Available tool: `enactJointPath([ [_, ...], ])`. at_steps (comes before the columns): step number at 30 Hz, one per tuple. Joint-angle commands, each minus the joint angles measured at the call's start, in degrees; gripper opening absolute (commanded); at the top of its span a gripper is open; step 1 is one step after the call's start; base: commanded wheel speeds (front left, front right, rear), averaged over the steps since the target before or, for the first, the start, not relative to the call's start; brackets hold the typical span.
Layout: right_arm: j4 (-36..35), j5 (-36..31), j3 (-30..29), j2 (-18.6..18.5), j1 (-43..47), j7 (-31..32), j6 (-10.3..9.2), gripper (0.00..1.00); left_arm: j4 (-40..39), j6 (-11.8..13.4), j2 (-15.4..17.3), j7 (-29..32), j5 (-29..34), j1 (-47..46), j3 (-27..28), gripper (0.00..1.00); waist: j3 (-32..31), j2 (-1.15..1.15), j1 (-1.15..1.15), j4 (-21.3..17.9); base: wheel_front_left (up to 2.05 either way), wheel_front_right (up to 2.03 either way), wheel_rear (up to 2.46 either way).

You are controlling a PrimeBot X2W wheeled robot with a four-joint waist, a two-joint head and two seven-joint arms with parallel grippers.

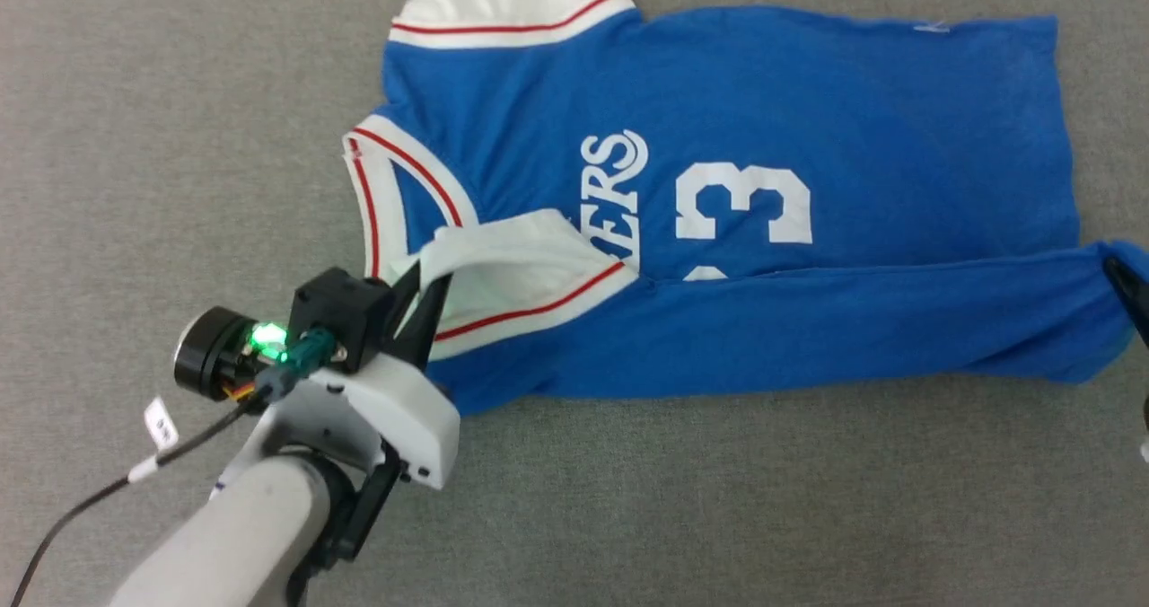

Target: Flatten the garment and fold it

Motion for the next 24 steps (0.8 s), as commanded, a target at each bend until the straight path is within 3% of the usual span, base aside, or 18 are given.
enactJointPath([
  [1,1.4,-0.1,1.3,-0.2,-2.2,-0.1,-0.06,0.00,1.7,-0.2,-0.5,0.1,0.6,-1.3,-0.2,0.00,2.6,0.00,-0.02,-1.2,0.00,0.00,0.00],
  [13,12.9,3.5,13.2,-1.6,-11.5,-1.7,-0.06,0.00,13.2,-0.5,-4.7,-0.1,1.5,-5.4,-2.3,0.00,5.2,0.00,-0.02,0.4,0.00,0.00,0.00],
  [14,13.6,3.9,13.9,-1.6,-11.9,-1.6,-0.06,0.11,13.8,-0.3,-5.0,-0.2,1.5,-5.6,-2.2,0.00,5.2,0.00,-0.02,0.4,0.00,0.00,0.00],
  [15,14.2,4.2,14.6,-1.6,-12.3,-1.7,-0.06,0.65,14.3,0.0,-5.3,-0.5,1.4,-5.8,-2.0,0.00,5.1,0.00,-0.02,0.3,0.00,0.00,0.00],
  [16,14.4,4.3,15.2,-1.7,-12.8,-2.2,-0.06,1.00,14.5,0.3,-5.6,-1.0,1.2,-5.8,-1.7,0.00,5.1,0.00,-0.02,0.3,0.00,0.00,0.00],
  [17,14.7,4.4,15.7,-1.8,-13.2,-2.8,-0.06,1.00,14.6,0.6,-6.0,-1.5,0.9,-5.7,-1.3,0.11,4.9,0.00,-0.02,0.2,0.00,0.00,0.00],
  [18,15.0,4.7,16.1,-2.0,-13.5,-3.3,-0.06,1.00,14.6,0.8,-6.2,-2.0,0.6,-5.6,-1.0,0.37,4.7,0.00,-0.02,0.2,0.00,0.00,0.00],
  [19,15.0,4.7,16.1,-2.0,-13.5,-3.3,-0.06,1.00,14.6,0.8,-6.2,-2.0,0.6,-5.6,-1.0,0.37,4.7,0.00,-0.02,0.2,0.00,0.00,0.00],
  [21,15.0,5.4,16.5,-2.2,-13.7,-4.5,-0.06,1.00,14.1,1.1,-6.5,-3.1,0.1,-5.1,-0.4,1.00,3.7,0.00,-0.02,0.2,0.00,0.00,0.00],
  [24,14.2,6.9,15.7,-2.7,-12.7,-6.2,-0.06,1.00,12.3,1.9,-6.7,-5.2,-0.8,-3.3,0.6,1.00,1.5,0.00,-0.02,0.2,0.00,0.00,0.00],
])
